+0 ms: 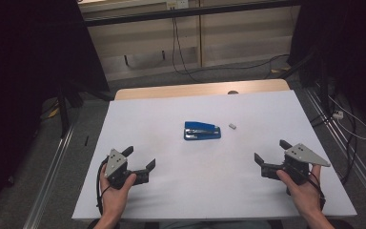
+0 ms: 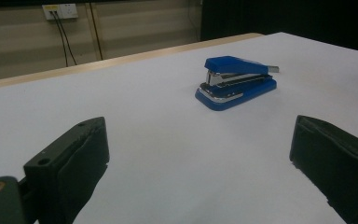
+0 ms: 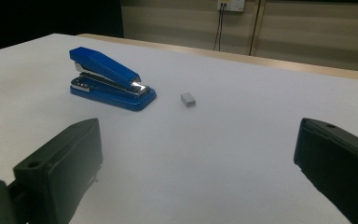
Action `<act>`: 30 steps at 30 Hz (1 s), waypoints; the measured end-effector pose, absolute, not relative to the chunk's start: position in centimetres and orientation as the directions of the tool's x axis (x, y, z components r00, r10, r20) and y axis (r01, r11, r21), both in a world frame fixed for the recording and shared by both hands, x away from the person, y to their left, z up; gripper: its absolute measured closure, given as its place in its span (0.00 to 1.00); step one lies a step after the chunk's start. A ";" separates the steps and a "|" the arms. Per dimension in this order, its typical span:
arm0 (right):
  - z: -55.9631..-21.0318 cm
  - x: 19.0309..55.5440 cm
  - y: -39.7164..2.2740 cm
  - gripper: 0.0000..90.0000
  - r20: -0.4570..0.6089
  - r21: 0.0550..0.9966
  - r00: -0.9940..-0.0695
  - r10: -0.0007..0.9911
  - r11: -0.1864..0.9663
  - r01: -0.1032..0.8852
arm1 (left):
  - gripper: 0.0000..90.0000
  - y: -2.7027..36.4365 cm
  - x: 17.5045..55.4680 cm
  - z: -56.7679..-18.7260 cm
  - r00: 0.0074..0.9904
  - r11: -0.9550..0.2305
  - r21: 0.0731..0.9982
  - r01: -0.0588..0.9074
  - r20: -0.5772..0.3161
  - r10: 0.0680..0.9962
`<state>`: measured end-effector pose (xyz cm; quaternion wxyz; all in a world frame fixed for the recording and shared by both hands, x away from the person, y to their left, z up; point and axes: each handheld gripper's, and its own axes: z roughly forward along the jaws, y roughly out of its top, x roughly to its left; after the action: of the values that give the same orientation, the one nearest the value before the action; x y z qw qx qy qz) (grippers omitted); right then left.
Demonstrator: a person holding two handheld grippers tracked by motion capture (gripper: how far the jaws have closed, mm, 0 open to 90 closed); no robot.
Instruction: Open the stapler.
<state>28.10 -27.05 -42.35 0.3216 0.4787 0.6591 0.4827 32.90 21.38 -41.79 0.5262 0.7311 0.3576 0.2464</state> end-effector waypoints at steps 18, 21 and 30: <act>-42.8 28.6 -26.4 0.02 0.038 0.927 -0.373 0.927 0.107 0.360 | 0.05 21.3 33.1 -41.8 0.625 -0.216 0.935 0.280 -0.007 0.781; -42.8 28.8 -26.0 0.02 0.023 0.928 -0.392 0.920 0.126 0.351 | 0.05 20.9 33.0 -41.9 0.640 -0.222 0.932 0.285 -0.013 0.768; -42.9 29.5 -25.5 0.04 0.041 0.922 -0.386 0.922 0.114 0.370 | 0.06 20.4 33.7 -42.0 0.636 -0.242 0.922 0.303 -0.007 0.772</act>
<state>29.55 -25.51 -42.94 0.2928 0.4705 0.6865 0.4707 33.68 20.41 -41.95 0.5015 0.7527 0.3570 0.2333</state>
